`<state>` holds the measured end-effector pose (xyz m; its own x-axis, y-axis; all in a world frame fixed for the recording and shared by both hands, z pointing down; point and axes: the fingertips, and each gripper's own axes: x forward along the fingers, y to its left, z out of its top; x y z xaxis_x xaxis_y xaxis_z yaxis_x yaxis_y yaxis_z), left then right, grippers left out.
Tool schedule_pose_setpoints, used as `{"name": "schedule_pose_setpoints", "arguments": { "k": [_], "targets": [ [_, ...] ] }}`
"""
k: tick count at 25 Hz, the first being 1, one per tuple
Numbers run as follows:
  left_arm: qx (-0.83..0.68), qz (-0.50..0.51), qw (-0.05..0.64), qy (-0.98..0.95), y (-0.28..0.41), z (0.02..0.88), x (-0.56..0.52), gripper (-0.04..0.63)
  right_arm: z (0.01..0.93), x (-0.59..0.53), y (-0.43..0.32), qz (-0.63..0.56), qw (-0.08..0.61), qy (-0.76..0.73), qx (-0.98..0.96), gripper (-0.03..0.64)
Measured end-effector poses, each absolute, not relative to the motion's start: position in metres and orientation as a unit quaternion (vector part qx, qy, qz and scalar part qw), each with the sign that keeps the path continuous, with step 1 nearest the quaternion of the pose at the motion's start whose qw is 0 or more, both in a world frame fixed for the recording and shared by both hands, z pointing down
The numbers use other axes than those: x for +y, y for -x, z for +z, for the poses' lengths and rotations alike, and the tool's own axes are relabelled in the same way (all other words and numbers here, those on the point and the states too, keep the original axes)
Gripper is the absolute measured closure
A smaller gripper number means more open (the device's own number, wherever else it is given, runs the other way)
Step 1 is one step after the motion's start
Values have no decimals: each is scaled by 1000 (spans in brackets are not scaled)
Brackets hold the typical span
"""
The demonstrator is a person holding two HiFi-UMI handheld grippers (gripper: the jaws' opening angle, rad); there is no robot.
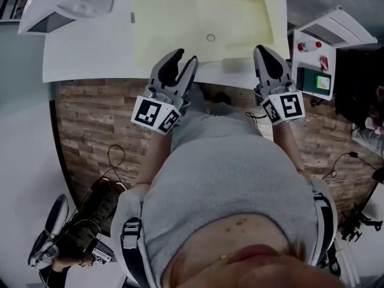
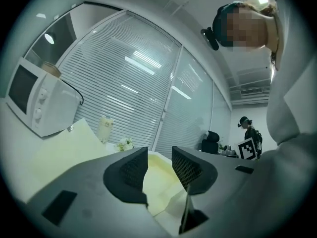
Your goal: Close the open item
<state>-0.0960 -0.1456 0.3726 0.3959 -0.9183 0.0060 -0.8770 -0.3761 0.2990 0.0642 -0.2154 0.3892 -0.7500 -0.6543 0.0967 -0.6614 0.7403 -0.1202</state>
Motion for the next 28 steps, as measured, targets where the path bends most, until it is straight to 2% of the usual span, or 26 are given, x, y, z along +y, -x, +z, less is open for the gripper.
{"name": "schedule_pose_setpoints", "arguments": {
  "k": [9,20,28],
  "targets": [
    [-603,-85,146,-780,120,391,-114,417,394,-205,-39,69,28,-304,-950,552],
    [-666,-73,192,-717,156,424,-94,373,396,-204,-47,69,34,-304,-950,552],
    [-698,-78,207,-681,182,437,-94,362,401,-206,-52,72,38,-307,-948,552]
  ]
}}
